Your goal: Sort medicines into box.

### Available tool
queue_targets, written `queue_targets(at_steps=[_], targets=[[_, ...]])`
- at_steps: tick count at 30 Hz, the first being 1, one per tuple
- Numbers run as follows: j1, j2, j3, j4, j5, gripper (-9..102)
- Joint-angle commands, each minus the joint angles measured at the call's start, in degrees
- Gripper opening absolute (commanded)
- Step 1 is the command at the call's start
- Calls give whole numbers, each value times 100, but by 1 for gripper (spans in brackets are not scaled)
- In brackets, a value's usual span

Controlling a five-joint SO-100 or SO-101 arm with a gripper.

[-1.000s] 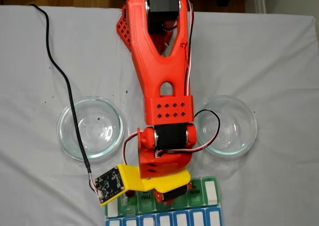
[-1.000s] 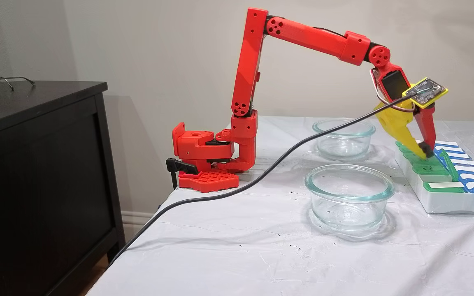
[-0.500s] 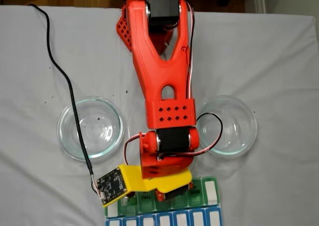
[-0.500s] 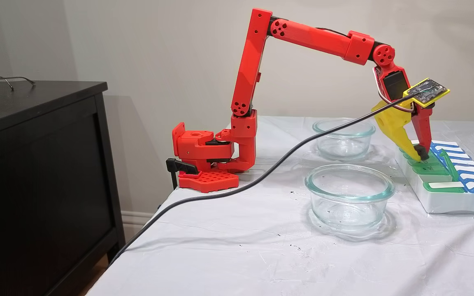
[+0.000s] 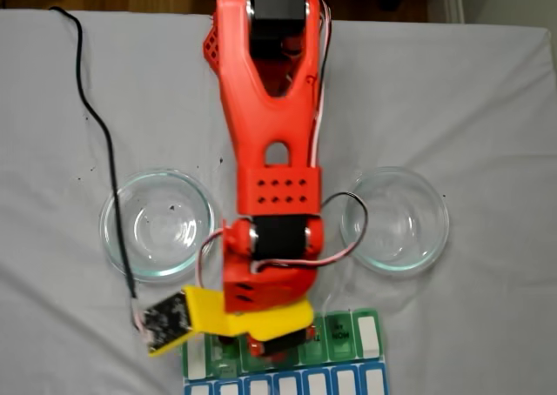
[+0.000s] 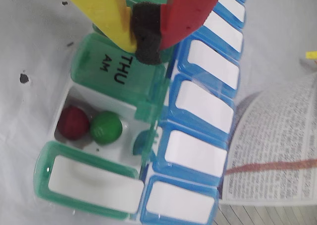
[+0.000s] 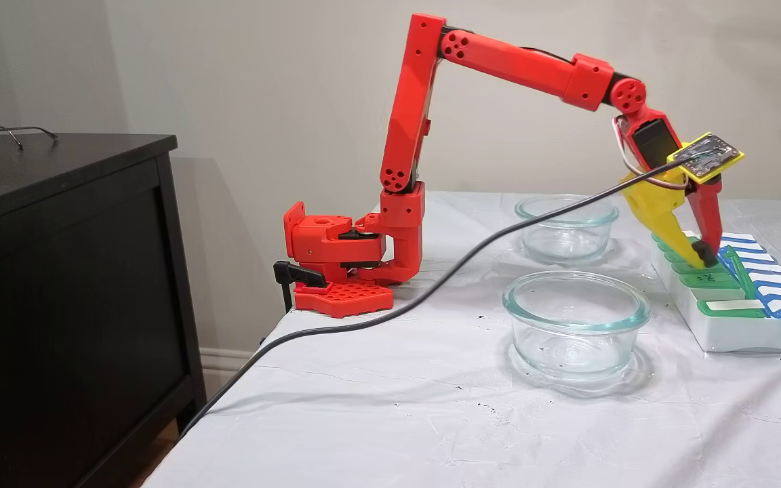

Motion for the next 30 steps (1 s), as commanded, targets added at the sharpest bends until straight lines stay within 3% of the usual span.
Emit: queue_targets(at_steps=[1, 13, 30], targets=[[141, 1187, -70, -387, -35, 0], [308, 1617, 659, -1354, -79, 0], [483, 1740, 1345, -1863, -352, 0]])
